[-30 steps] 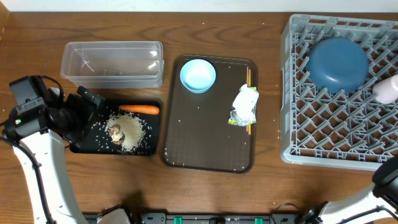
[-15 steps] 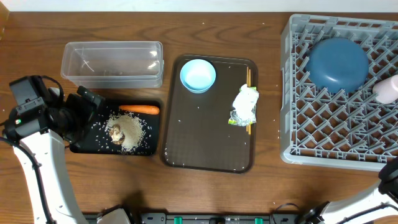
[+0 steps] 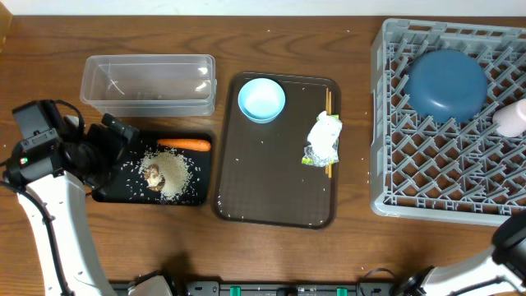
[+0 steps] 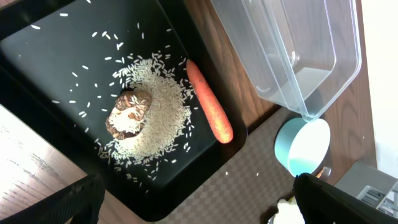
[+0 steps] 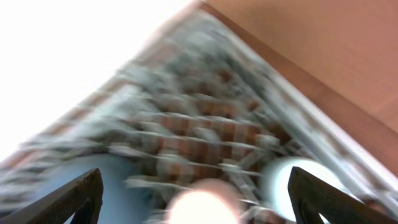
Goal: Sort waste into correct bins and load items into the dishwasher rack
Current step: 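Carry the light-blue cup right into the dish rack and release, then move the right gripper left to the brown tray and grasp the light-blue bowl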
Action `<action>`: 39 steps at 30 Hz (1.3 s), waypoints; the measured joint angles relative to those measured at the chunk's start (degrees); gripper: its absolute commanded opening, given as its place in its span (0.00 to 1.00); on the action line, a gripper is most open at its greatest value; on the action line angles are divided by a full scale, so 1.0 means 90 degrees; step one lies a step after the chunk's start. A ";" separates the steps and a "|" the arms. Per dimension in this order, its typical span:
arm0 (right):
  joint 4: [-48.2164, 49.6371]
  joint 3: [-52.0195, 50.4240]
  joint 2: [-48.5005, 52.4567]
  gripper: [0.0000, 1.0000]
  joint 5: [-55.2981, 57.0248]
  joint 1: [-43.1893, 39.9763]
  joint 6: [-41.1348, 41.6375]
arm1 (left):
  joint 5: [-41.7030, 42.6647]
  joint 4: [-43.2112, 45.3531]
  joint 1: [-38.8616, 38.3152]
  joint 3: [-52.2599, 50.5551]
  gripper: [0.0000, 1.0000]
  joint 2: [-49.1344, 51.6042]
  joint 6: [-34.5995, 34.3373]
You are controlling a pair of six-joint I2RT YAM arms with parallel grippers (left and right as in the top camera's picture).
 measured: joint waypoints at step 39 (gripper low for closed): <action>-0.0746 0.0075 0.1321 0.92 0.1435 0.8194 0.1081 | 0.0000 0.0005 0.0000 0.0000 0.98 0.0000 0.0000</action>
